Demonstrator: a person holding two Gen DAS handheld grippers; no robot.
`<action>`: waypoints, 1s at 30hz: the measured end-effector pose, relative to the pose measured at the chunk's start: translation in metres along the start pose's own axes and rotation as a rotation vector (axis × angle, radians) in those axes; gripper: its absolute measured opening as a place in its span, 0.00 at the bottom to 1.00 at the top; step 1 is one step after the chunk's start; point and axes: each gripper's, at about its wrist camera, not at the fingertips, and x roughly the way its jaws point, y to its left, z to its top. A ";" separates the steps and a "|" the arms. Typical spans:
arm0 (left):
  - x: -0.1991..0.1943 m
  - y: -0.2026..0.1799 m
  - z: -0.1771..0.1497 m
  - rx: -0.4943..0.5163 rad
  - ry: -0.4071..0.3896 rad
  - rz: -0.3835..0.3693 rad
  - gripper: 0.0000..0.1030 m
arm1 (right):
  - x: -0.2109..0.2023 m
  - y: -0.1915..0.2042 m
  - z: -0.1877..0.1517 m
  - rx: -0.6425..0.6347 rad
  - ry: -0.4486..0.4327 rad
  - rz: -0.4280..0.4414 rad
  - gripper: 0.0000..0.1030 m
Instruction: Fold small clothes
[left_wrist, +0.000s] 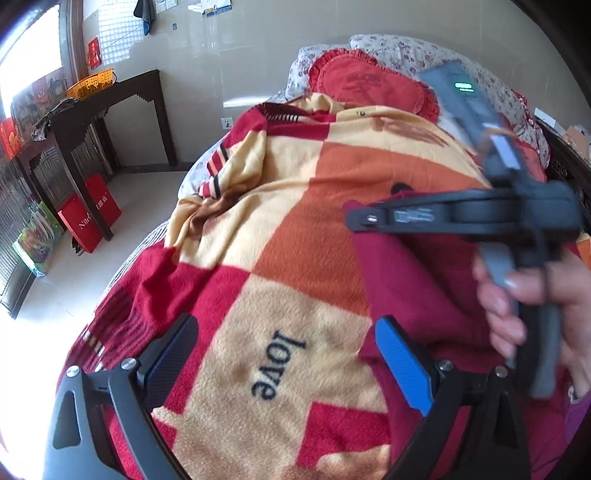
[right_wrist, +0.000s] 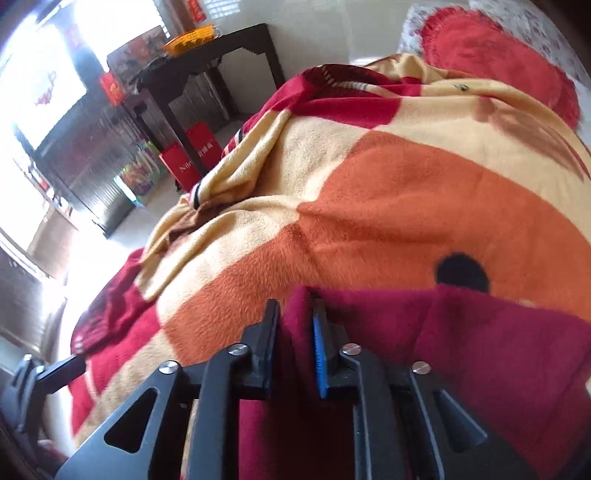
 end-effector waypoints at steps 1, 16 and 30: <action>-0.001 -0.003 0.003 -0.005 -0.004 -0.012 0.96 | -0.019 -0.005 -0.005 0.027 -0.012 0.002 0.08; 0.061 -0.048 -0.001 0.034 0.135 -0.009 0.98 | -0.105 -0.073 -0.119 0.270 0.005 -0.170 0.08; 0.008 -0.076 0.000 0.127 0.070 -0.020 0.97 | -0.241 -0.209 -0.209 0.801 -0.249 -0.237 0.18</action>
